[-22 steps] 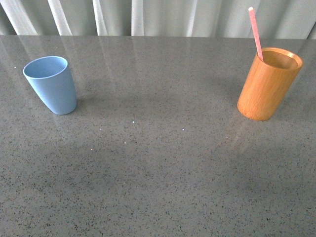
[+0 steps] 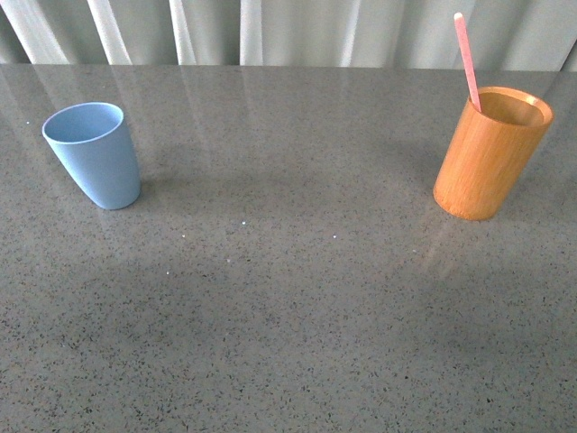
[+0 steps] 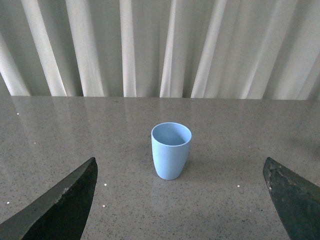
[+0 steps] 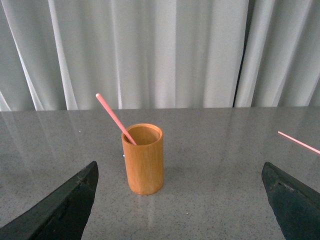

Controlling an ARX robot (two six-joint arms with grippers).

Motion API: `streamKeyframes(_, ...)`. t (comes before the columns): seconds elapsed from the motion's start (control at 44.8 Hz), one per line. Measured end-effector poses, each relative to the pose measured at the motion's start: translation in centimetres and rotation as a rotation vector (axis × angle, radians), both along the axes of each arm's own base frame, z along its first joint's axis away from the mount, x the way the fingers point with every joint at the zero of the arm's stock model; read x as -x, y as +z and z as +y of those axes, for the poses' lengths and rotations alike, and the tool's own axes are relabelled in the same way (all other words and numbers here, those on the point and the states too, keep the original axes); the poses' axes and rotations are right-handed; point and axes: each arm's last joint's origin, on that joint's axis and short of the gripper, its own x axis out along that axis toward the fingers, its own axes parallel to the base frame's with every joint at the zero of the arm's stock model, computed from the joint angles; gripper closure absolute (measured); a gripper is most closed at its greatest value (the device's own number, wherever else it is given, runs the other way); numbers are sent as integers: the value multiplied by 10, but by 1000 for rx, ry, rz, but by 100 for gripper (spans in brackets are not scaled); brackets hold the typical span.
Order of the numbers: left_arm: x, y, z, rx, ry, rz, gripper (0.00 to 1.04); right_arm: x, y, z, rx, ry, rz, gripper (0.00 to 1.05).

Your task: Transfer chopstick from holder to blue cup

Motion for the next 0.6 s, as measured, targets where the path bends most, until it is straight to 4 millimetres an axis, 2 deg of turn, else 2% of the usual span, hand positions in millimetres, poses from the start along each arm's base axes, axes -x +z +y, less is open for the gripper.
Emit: streamKeyframes(0.602,0,0,0,0,0,0,7,0,0,0,0,0,0,10)
